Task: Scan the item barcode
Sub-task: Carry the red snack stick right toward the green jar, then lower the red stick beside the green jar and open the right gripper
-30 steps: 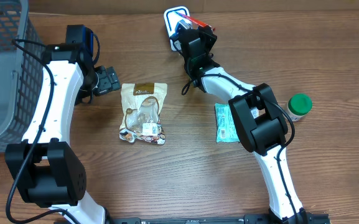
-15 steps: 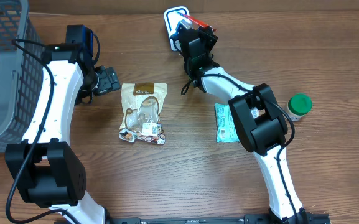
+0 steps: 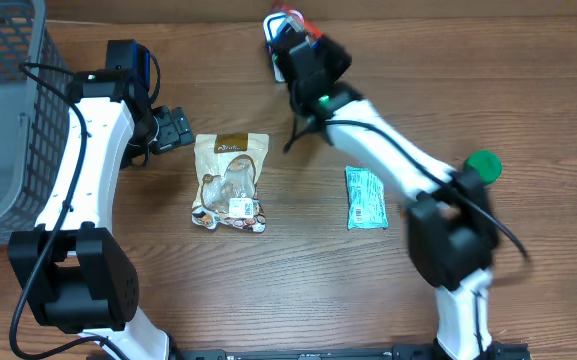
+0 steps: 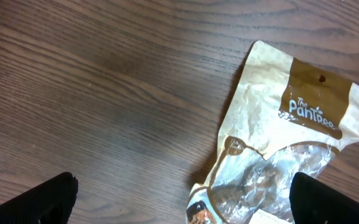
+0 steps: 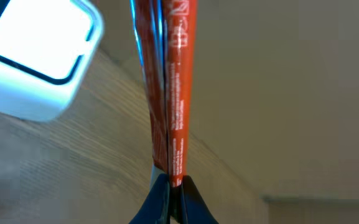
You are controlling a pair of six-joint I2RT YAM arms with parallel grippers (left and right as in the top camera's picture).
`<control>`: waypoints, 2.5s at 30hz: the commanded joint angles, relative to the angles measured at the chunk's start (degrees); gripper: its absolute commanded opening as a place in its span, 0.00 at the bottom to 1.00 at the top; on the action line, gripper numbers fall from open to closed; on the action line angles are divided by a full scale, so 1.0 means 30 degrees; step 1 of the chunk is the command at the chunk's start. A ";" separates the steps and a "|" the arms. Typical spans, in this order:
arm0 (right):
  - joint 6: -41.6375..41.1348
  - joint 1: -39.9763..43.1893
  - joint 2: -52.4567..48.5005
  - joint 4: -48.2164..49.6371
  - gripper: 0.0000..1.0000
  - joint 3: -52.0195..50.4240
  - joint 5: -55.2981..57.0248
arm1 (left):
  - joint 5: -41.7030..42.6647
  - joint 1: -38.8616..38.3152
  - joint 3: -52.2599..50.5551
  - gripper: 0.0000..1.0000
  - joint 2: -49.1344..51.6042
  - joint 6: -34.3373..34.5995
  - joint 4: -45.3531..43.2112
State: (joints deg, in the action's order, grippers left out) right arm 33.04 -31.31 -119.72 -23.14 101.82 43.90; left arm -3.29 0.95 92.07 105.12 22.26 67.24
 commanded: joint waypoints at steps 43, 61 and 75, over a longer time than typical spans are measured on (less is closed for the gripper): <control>-1.0681 0.9719 0.5821 -1.0622 0.04 -0.9712 -1.0287 | -0.0095 0.0000 0.0306 1.00 -0.0117 -0.0284 -0.0058; -1.2823 0.9595 0.5821 -0.9092 0.41 -0.9704 -1.1358 | -0.0087 0.0000 0.0306 1.00 -0.0109 -0.0284 -0.0058; -1.3092 0.9063 0.5829 -0.7927 0.44 -0.8051 -2.1340 | -0.0087 0.0000 0.0313 1.00 -0.0117 -0.0284 -0.0058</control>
State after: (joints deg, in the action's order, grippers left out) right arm -5.37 -2.66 -102.50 -47.94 75.88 -7.90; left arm -3.29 0.95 92.09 105.12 22.13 67.26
